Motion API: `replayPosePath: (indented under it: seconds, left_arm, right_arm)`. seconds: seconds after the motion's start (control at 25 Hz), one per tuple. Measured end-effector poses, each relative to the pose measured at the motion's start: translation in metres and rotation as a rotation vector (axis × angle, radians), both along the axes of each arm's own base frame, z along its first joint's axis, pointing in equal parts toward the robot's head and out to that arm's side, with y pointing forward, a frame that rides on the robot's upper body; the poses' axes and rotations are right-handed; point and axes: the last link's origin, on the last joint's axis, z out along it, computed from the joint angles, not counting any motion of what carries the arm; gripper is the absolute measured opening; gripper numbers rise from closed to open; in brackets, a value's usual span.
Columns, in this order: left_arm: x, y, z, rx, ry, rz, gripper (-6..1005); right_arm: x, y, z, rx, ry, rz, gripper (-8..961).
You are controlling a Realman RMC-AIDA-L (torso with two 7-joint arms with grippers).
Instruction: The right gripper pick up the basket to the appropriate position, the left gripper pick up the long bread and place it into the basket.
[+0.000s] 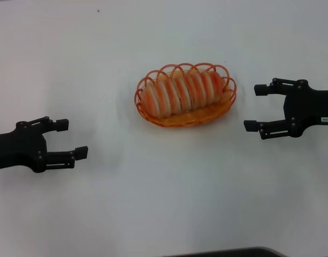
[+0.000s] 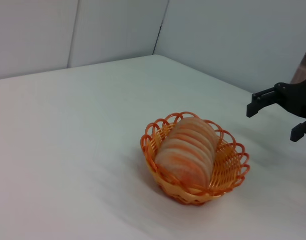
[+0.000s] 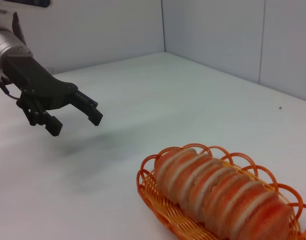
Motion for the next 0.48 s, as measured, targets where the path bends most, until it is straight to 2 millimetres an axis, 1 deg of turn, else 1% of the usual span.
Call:
replayPosePath:
  seconds: [0.48]
  left_arm:
    - [0.0021,0.001,0.0006,0.001,-0.009,-0.004,934]
  right_arm:
    - [0.0009,-0.0011,0.0006,0.0,0.001,-0.003,952]
